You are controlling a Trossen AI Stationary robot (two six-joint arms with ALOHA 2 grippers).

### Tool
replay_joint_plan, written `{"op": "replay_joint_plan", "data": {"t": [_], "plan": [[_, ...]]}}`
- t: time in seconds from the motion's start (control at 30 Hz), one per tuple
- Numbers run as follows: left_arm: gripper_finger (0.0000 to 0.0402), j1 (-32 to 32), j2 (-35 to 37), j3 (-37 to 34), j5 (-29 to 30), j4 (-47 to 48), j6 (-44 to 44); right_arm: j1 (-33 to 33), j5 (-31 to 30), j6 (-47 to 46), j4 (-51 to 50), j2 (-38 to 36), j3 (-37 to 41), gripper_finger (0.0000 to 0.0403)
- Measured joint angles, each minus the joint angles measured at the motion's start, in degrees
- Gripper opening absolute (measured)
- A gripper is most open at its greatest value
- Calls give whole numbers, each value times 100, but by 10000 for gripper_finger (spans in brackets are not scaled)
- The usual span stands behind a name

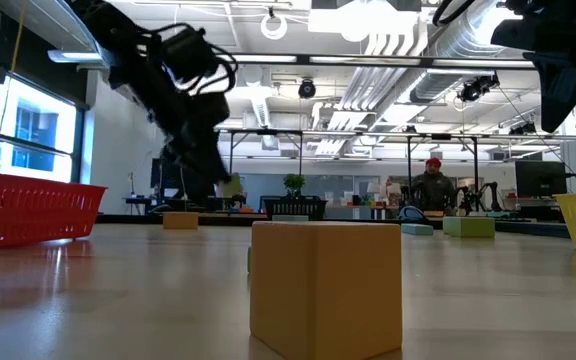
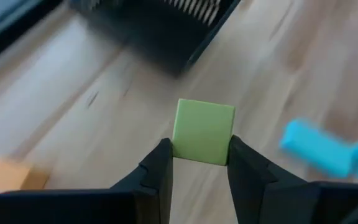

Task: Sort & place blocks by color
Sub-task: Put the green block into the black bin

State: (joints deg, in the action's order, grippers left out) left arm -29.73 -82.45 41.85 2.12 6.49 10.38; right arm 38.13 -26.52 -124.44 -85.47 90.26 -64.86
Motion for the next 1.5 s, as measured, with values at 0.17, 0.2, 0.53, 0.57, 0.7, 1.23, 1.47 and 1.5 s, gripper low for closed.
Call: {"op": "replay_joint_plan", "data": {"t": [0.17, 0.2, 0.53, 0.57, 0.7, 1.23, 1.47, 1.5], "plan": [[91, 32, 4, 47, -20, -570, 13, 0, -149, 0, 55, 0, 0, 167], [91, 32, -15, 92, -18, -594, 1, 0, -214, -3, 77, 0, 0, 167], [91, -45, -463, 998, 114, -641, -522, -350, -541, 237, 110, 0, 0, 167], [91, -78, -544, 1094, 115, -645, -552, -395, -538, 272, 113, 0, 0, 167], [92, -208, -912, 1412, 26, -625, -611, -570, -503, 346, 155, 0, 0, 167], [93, -401, -2488, 2581, -342, 156, -613, -826, -479, 793, 542, 0, 0, 167], [124, -426, -2564, 2688, -307, 347, -613, -826, -108, 1135, 886, 0, 0, 167], [133, -428, -2564, 2688, -298, 358, -613, -825, 24, 1250, 986, 0, 0, 167]]}}
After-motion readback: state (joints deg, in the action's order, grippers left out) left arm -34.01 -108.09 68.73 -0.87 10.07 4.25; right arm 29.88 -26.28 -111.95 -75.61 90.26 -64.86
